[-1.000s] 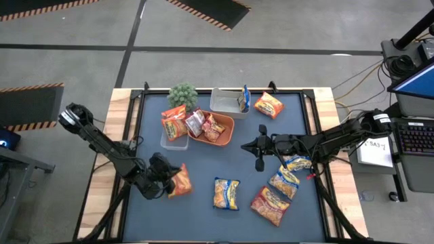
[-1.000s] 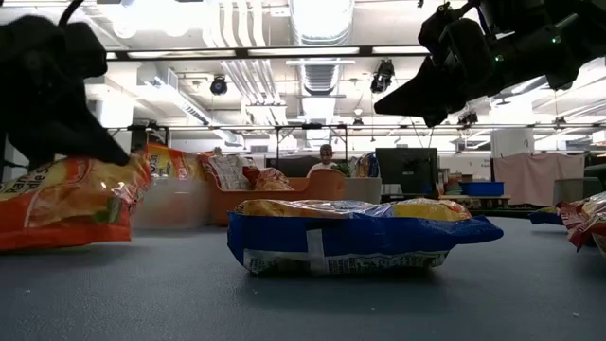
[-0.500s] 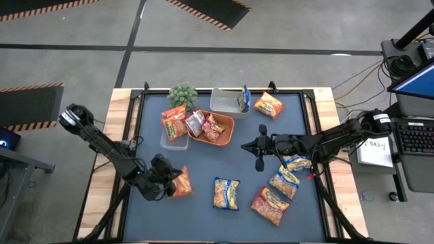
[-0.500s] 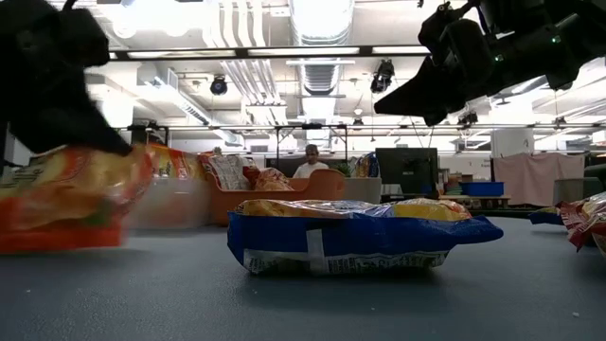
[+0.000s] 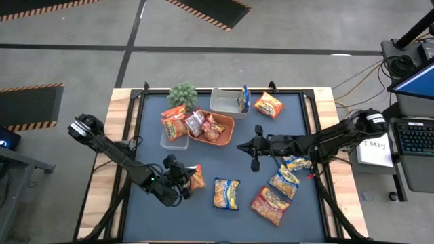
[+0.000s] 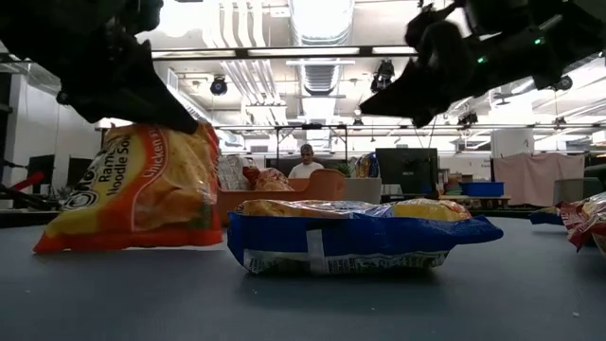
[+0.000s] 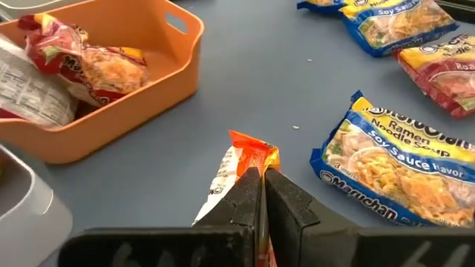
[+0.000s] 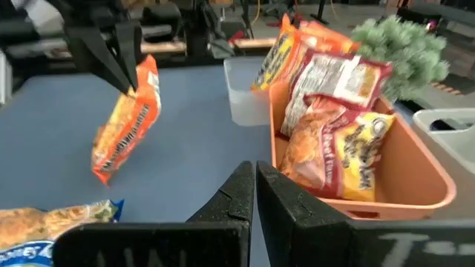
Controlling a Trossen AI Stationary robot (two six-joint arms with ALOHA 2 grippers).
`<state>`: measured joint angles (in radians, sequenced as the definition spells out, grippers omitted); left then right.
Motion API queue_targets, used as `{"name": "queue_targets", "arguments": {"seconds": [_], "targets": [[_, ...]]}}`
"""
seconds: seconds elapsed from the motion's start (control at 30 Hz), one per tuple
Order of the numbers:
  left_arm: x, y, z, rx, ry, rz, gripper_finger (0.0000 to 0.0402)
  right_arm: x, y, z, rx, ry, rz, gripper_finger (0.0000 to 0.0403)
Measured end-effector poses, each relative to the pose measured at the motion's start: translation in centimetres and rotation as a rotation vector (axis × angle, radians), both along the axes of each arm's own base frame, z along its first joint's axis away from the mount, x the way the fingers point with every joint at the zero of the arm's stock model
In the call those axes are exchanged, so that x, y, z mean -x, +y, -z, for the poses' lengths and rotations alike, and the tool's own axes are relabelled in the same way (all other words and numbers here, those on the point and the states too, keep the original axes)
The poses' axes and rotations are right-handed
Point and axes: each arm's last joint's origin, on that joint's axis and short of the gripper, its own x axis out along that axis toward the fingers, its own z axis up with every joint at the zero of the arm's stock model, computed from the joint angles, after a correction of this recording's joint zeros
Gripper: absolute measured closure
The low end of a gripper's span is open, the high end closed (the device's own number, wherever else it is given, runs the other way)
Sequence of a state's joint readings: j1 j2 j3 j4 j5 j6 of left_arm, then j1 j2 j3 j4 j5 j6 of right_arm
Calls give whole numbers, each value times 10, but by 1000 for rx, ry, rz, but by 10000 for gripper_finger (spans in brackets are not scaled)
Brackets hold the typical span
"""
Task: Sort Maruchan noodles
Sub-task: Put the orange noodle pack into the orange bin
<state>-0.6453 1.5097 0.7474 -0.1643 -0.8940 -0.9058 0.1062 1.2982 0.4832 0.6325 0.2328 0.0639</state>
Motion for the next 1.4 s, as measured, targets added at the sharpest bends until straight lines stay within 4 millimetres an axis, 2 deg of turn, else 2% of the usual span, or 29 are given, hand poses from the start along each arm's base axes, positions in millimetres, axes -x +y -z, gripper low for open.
{"name": "queue_targets", "arguments": {"seconds": [0.17, 0.27, 0.5, 0.67, 0.87, 1.0, 1.17, 1.27, 1.4], "targets": [[-2, -2, -1, 4, -7, -8, 402, -33, 6, 9, -43, 46, -71, 389], [-2, -1, -2, -2, -12, -12, 402, -56, 10, 11, -90, 52, -121, 365], [-3, -2, -7, -28, -22, -21, 402, -102, 18, 22, -192, 106, -200, 253], [-3, -2, -7, -28, -22, -21, 402, -126, 20, 27, -248, 149, -201, 171], [-3, -2, -7, -35, -25, -26, 401, -151, 25, 30, -331, 143, -305, 114], [-3, -1, -7, -53, -39, -39, 401, -165, 27, 34, -345, 140, -321, 106], [-4, -2, -9, -76, -47, -33, 401, -183, 28, 44, -350, 144, -317, 120], [-4, -2, -9, -84, -45, -27, 401, -190, 29, 50, -348, 146, -317, 141], [-4, -2, -9, -86, -44, -24, 401, -194, 29, 53, -335, 145, -322, 189]]}}
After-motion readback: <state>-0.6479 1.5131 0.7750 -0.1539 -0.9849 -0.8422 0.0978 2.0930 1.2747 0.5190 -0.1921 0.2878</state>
